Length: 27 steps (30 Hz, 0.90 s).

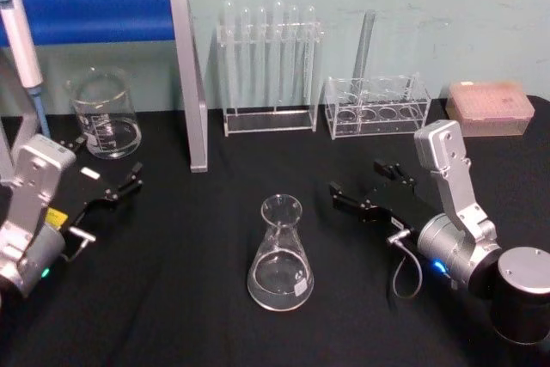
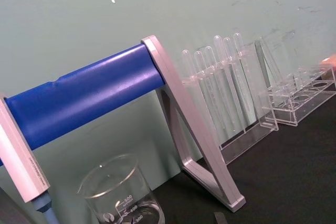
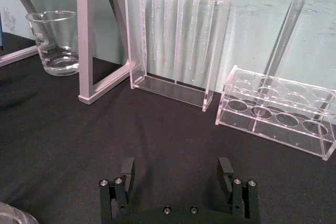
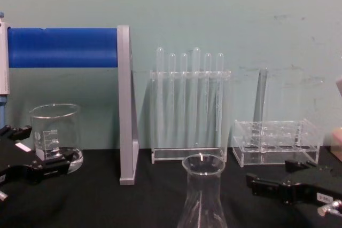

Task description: Grasp the erlenmeyer flask with one hand, shake it three times, then place it back.

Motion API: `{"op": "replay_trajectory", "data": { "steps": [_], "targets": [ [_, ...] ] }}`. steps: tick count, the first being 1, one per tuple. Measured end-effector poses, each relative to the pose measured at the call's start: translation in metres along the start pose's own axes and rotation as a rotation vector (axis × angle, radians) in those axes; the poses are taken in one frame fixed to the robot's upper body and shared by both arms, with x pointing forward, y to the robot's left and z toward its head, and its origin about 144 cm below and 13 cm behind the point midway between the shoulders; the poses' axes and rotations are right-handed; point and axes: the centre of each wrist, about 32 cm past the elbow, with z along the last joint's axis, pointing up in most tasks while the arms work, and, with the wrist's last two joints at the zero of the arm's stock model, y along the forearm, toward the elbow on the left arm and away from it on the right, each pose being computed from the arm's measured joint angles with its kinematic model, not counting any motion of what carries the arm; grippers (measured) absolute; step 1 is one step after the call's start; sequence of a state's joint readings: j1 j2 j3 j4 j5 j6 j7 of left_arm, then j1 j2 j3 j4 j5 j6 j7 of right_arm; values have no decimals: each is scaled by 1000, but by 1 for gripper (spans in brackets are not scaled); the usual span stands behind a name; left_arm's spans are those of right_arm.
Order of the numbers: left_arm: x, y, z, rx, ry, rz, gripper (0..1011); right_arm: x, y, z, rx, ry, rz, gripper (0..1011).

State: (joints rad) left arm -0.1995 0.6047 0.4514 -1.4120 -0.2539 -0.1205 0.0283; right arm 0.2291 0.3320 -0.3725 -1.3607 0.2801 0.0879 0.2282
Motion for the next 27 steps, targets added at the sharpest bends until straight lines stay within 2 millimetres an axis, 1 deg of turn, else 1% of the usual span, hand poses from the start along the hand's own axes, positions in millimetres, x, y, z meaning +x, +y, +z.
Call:
{"op": "replay_trajectory", "data": {
  "steps": [27],
  "targets": [
    [0,0,0,0,0,0,1001,0,-1,0,4,-3,-3,1000]
  ]
}}
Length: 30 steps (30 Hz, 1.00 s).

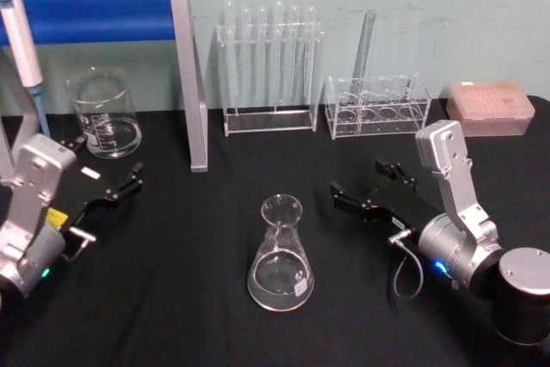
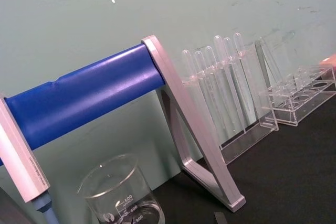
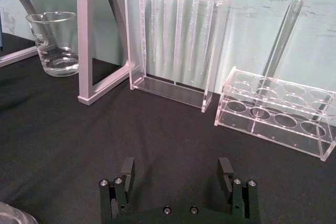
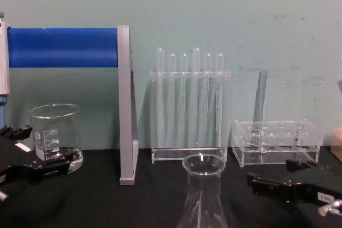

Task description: Grasp the erlenmeyer flask with one hand, shake it three times, then place it back.

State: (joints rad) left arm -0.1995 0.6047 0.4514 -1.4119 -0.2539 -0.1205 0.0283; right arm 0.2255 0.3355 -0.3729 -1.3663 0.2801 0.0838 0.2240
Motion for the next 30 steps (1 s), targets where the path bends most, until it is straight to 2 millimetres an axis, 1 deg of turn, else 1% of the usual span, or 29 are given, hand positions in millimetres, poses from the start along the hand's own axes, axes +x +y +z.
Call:
{"op": "replay_trajectory", "data": {
  "steps": [30],
  "targets": [
    [0,0,0,0,0,0,1001,0,0,0,0,0,0,1000]
  ]
}}
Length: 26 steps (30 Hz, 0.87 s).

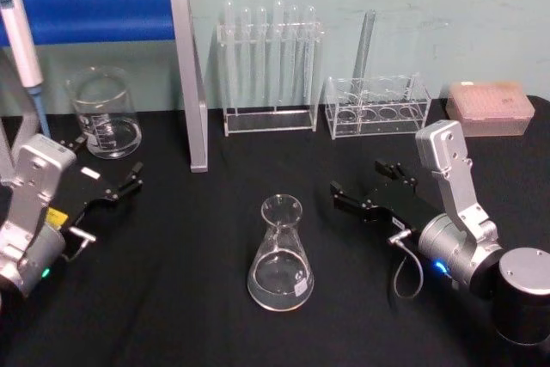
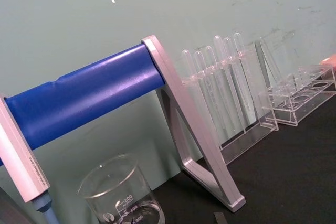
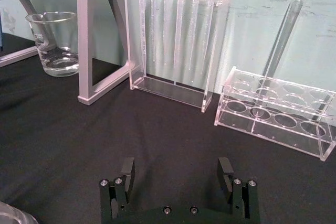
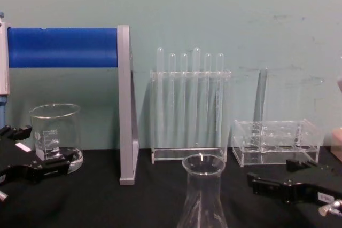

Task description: Grasp the erlenmeyer flask with one hand, shake it three times, then place it back.

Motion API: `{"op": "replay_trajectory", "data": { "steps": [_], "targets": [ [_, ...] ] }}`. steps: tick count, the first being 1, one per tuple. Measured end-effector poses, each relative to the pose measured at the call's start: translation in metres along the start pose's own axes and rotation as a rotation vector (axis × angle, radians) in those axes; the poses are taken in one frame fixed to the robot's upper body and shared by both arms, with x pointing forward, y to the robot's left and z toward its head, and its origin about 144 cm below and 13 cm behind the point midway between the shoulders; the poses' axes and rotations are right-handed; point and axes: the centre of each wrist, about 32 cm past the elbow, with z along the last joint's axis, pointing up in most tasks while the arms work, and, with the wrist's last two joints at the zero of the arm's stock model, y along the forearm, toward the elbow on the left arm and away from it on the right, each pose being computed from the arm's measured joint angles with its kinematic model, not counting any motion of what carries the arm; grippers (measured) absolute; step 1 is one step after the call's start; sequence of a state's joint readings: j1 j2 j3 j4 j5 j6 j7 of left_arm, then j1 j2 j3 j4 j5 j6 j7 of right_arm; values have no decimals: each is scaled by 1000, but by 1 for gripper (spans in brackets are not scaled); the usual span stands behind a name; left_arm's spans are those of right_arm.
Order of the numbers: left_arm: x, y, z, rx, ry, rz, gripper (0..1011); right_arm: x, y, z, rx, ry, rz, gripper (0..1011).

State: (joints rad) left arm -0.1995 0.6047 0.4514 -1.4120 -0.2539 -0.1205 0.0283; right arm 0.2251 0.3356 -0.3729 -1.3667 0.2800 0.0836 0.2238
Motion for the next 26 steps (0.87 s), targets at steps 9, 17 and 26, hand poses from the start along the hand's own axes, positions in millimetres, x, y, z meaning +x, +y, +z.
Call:
{"op": "replay_trajectory", "data": {
  "steps": [9,17,26],
  "targets": [
    [0,0,0,0,0,0,1001,0,0,0,0,0,0,1000],
    [0,0,0,0,0,0,1001,0,0,0,0,0,0,1000],
    [0,0,0,0,0,0,1001,0,0,0,0,0,0,1000]
  ]
}}
